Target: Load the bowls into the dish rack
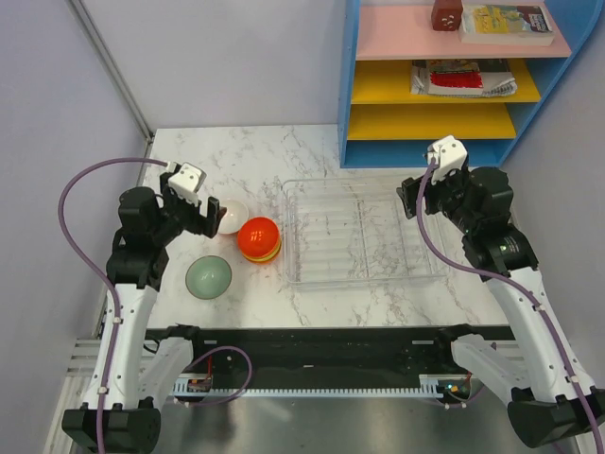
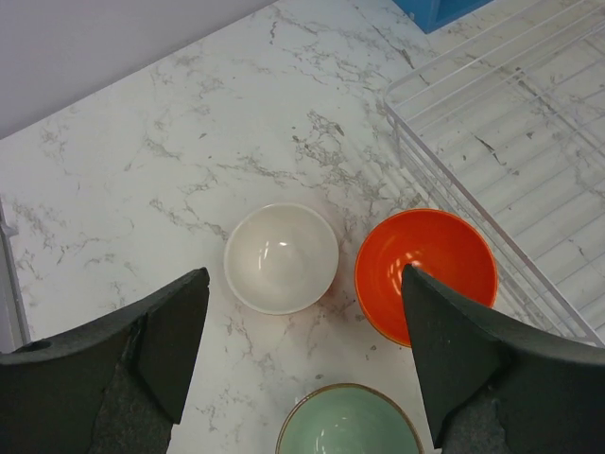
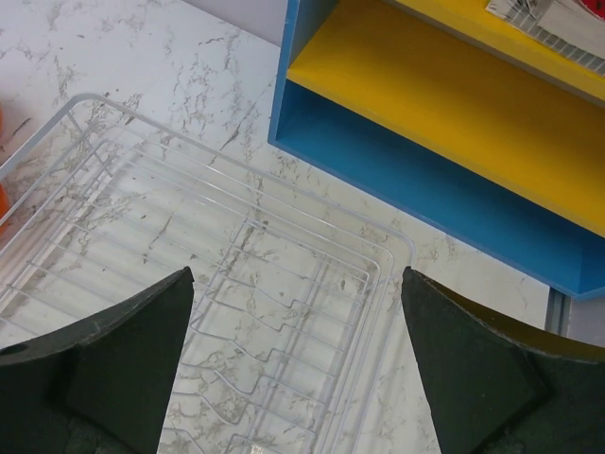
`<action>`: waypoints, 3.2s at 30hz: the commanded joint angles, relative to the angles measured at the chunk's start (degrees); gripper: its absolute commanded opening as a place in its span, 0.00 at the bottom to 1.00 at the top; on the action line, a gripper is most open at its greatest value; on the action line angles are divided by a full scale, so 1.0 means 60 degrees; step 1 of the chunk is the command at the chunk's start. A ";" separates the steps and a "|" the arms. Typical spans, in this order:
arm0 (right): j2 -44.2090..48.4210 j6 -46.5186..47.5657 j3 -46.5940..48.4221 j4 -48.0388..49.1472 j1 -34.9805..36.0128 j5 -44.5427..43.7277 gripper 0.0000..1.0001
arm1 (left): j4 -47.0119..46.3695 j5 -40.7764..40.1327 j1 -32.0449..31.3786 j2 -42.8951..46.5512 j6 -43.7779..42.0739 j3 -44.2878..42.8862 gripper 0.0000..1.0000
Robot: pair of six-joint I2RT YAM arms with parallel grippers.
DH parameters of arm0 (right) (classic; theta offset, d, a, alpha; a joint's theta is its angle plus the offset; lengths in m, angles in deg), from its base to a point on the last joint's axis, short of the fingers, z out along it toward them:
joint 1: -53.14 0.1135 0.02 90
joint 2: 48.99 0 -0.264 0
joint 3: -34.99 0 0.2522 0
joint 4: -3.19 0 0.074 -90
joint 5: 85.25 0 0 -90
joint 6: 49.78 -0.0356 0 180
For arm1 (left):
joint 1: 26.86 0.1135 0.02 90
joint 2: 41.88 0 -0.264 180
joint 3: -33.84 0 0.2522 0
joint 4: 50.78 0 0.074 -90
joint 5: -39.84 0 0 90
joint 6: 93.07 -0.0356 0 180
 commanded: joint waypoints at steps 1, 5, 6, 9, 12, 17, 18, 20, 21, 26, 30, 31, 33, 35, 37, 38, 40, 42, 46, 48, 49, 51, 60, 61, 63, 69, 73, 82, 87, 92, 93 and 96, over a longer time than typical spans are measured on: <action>0.0117 -0.0042 0.0030 0.0515 0.0116 -0.0437 0.98 | -0.0440 -0.0307 0.0031 -0.0079 0.0335 -0.0151 0.89; 0.0073 0.0074 -0.0102 0.0648 0.0174 -0.0598 0.98 | -0.0543 -0.0526 0.0031 -0.0123 0.0277 0.0010 0.89; 0.0073 0.0118 -0.0174 0.0662 0.0174 -0.0627 0.98 | -0.0558 -0.0541 0.0031 -0.0123 0.0277 0.0010 0.89; 0.0088 0.0250 -0.0248 0.0721 0.0204 -0.0613 0.98 | -0.0587 -0.0571 0.0031 -0.0108 0.0321 0.0025 0.89; 0.0073 0.0338 -0.0277 0.0721 0.0218 -0.0569 0.98 | -0.0631 -0.0600 0.0031 -0.0094 0.0306 0.0083 0.89; 0.0015 0.0704 -0.0394 0.0692 0.0218 -0.0291 0.98 | -0.0836 -0.0993 0.0031 -0.0152 0.0057 0.0375 0.93; -0.0014 0.0951 -0.0453 0.0692 0.0218 -0.0261 0.98 | -0.0909 -0.1141 0.0031 -0.0196 0.0028 0.0434 0.95; -0.0218 0.1056 -0.0453 0.0663 0.0218 -0.0319 0.98 | -0.1012 -0.1564 0.0031 -0.0356 -0.0002 0.0551 1.00; -0.0307 0.1114 -0.0439 0.0619 0.0218 -0.0349 0.98 | -0.1041 -0.1639 0.0031 -0.0444 -0.0002 0.0538 1.00; -0.0601 0.1305 -0.0409 0.0472 0.0204 -0.0393 0.98 | -0.0910 -0.2196 0.0031 -0.1263 -0.0075 0.0348 1.00; -0.0645 0.1378 -0.0424 0.0472 0.0218 -0.0305 0.98 | -0.0661 -0.2665 0.0031 -0.2126 -0.0163 0.0011 0.99; -0.0659 0.1408 -0.0424 0.0472 0.0262 -0.0305 0.98 | -0.0646 -0.2752 0.0031 -0.2260 -0.0235 -0.0033 0.99; -0.0718 0.1481 -0.0482 0.0472 0.0277 -0.0305 0.98 | -0.0660 -0.2739 0.0031 -0.2611 -0.0323 -0.0034 0.98; -0.0747 0.1540 -0.0541 0.0457 0.0291 -0.0319 0.98 | -0.0704 -0.2651 0.0031 -0.2817 -0.0426 -0.0005 0.97; -0.0820 0.1583 -0.0541 0.0457 0.0292 -0.0436 0.98 | -0.0719 -0.2607 0.0031 -0.3109 -0.0485 -0.0019 0.97; -0.0907 0.1584 -0.0527 0.0457 0.0335 -0.0509 0.98 | -0.0763 -0.2621 0.0045 -0.3198 -0.0499 -0.0034 0.96; -0.1025 0.1584 -0.0497 0.0457 0.0365 -0.0947 0.98 | -0.0807 -0.2622 0.0045 -0.3403 -0.0471 -0.0034 0.96; -0.1201 0.1554 -0.0439 0.0443 0.0379 -0.1241 0.98 | -0.0821 -0.2607 0.0045 -0.3463 -0.0427 -0.0019 0.95; -0.1537 0.1496 -0.0249 0.0341 0.0379 -0.1915 0.98 | -0.0822 -0.1805 0.0045 -0.3142 -0.0704 -0.0033 0.94; -0.1713 0.1481 -0.0058 0.0165 0.0379 -0.2354 0.98 | -0.0822 -0.1277 0.0031 -0.2892 -0.0981 -0.0136 0.94; -0.1830 0.1467 -0.0014 0.0092 0.0379 -0.2486 0.98 | -0.0807 -0.0766 0.0031 -0.2877 -0.1041 -0.0339 0.95; -0.1977 0.1481 0.0205 -0.0288 0.0379 -0.2780 0.98 | -0.0807 -0.0368 0.0016 -0.3066 -0.1100 -0.0691 0.95; -0.2110 0.2532 0.0294 -0.2850 0.0379 -0.2739 0.98 | -0.0909 -0.0540 -0.1330 -0.5700 -0.1114 -0.3620 0.96; -0.1935 0.2681 0.0279 -0.3143 0.0379 -0.2374 0.98 | -0.0938 -0.0875 -0.1709 -0.6313 -0.1158 -0.4116 0.96; -0.1715 0.3119 0.0352 -0.3920 0.0379 -0.2064 0.98 | -0.1041 -0.1199 -0.2033 -0.7004 -0.1290 -0.4587 0.96; -0.1289 0.3941 0.0806 -0.5693 0.0379 -0.1550 0.98 | -0.1261 -0.2049 -0.2518 -0.9773 -0.0837 -0.6813 0.95; -0.1157 0.4818 0.0996 -0.6791 0.0380 -0.1550 0.98 | -0.1246 -0.2664 -0.2796 -1.0990 -0.1056 -0.8250 0.95; -0.1742 0.5992 0.0749 -0.8477 0.0379 -0.1550 0.98 | -0.1086 -0.3559 -0.3367 -1.2734 -0.1437 -0.9643 0.96; -0.2036 0.6241 0.0499 -0.8580 0.0379 -0.1550 0.98 | -0.1041 -0.4128 -0.3631 -1.3218 -0.1715 -0.9980 0.96; -0.2139 0.6374 0.0002 -0.8450 0.0379 -0.1709 0.98 | -0.0793 -0.4174 -0.3821 -1.3555 -0.1964 -0.9951 0.96; -0.2182 0.6345 -0.0101 -0.8347 0.0379 -0.1813 0.98 | -0.0734 -0.4218 -0.3909 -1.3614 -0.2022 -0.9965 0.96; -0.2417 0.6286 -0.0467 -0.8098 0.0379 -0.2092 0.98 | -0.0603 -0.4291 -0.4056 -1.3731 -0.2184 -0.9936 0.96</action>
